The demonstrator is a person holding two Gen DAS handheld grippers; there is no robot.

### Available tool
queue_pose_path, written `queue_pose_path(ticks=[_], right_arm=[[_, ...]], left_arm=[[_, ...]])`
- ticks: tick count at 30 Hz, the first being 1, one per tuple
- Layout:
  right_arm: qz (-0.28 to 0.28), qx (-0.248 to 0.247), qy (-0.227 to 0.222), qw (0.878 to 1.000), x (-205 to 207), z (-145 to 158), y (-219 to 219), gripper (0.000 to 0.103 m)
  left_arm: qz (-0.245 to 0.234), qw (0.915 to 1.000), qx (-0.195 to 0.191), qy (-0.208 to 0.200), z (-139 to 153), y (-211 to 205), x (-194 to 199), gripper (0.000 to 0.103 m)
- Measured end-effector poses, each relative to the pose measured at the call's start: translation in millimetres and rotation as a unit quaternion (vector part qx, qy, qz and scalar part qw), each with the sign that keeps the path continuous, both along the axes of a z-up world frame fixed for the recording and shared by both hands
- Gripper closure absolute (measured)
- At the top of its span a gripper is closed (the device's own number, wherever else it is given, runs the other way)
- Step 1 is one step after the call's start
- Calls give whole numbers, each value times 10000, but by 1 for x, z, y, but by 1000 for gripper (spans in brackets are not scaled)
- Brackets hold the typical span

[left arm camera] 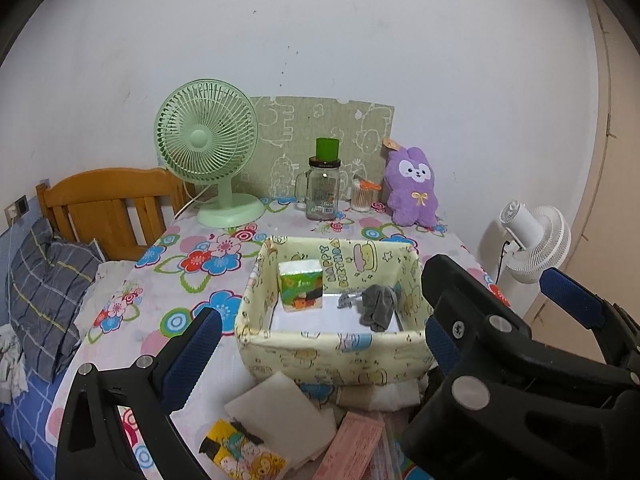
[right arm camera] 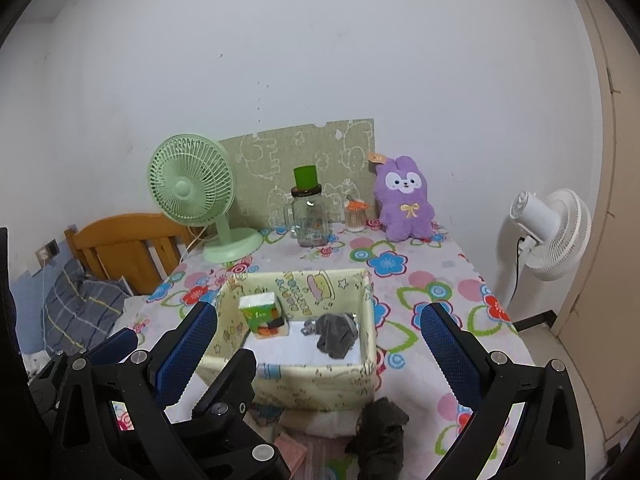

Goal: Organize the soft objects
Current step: 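Move left tool to yellow cartoon tissue pack while right tool reaches white cloth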

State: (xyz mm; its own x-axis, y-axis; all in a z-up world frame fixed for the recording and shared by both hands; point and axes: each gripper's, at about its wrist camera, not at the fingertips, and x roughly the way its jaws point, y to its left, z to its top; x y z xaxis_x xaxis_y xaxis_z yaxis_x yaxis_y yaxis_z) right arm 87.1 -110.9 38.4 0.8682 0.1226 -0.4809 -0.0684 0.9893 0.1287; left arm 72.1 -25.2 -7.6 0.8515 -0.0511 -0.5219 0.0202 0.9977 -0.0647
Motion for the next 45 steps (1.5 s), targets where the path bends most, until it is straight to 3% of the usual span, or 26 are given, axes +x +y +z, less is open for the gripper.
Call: queue_pose_path(ticks=[29, 45], right_arm=[[-36, -22, 517, 9987, -29, -71, 11, 3], [150, -106, 930, 9955, -32, -106, 29, 3]], left_arm=[[-47, 9990, 28, 454, -71, 8, -25, 2], [189, 9964, 112, 820, -104, 23, -33, 2]])
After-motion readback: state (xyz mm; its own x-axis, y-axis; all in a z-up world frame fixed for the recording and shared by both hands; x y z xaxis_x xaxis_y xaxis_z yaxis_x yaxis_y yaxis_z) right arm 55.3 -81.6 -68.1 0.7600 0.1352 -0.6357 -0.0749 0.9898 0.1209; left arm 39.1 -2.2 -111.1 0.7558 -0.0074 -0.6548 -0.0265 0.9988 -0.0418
